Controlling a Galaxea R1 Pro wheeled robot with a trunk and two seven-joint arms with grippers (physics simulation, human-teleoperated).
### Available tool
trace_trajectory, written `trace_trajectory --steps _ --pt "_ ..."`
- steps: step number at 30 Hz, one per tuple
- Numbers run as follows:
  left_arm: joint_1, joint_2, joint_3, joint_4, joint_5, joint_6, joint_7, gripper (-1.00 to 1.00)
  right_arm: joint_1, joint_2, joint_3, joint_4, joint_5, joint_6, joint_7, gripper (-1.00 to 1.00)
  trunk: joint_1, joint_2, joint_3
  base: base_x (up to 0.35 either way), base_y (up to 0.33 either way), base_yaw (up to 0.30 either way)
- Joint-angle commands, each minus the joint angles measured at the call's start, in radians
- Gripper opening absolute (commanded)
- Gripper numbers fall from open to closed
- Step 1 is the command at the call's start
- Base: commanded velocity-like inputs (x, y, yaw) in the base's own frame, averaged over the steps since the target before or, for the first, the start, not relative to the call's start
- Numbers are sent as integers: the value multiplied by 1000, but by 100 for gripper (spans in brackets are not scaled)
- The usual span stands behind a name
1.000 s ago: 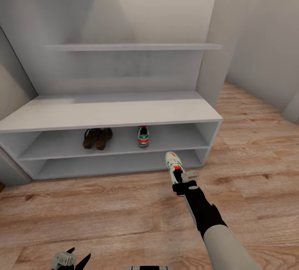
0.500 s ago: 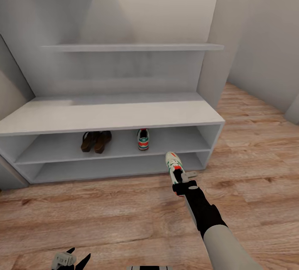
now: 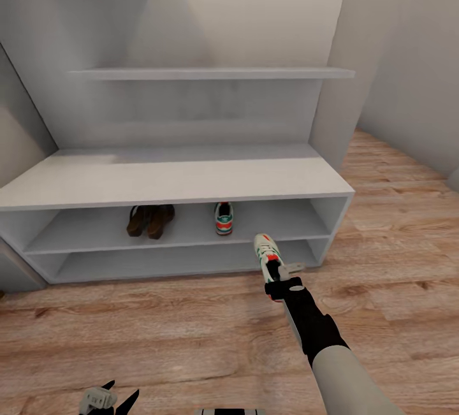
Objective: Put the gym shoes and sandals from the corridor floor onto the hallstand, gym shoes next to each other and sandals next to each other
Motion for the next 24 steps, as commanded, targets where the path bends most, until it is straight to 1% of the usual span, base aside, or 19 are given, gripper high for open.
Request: trace_trajectory --steps 1,6,8,17,24 --pt "-1 0 3 1 5 1 -8 100 0 1 -3 -1 4 4 0 -100 0 0 -1 146 0 1" --pt "-1 0 4 1 5 1 -8 100 0 1 -3 -1 4 4 0 -100 0 0 -1 276 0 0" --pt "-1 0 4 1 5 1 -8 100 0 1 -3 -1 4 4 0 -100 0 0 -1 150 0 0" --pt "-1 0 4 1 5 1 -8 100 0 1 -3 -1 4 4 0 -100 0 0 -1 49 0 0" --pt "-1 0 4 1 5 1 -8 100 0 1 -3 -1 4 4 0 -100 0 0 -1 271 76 0"
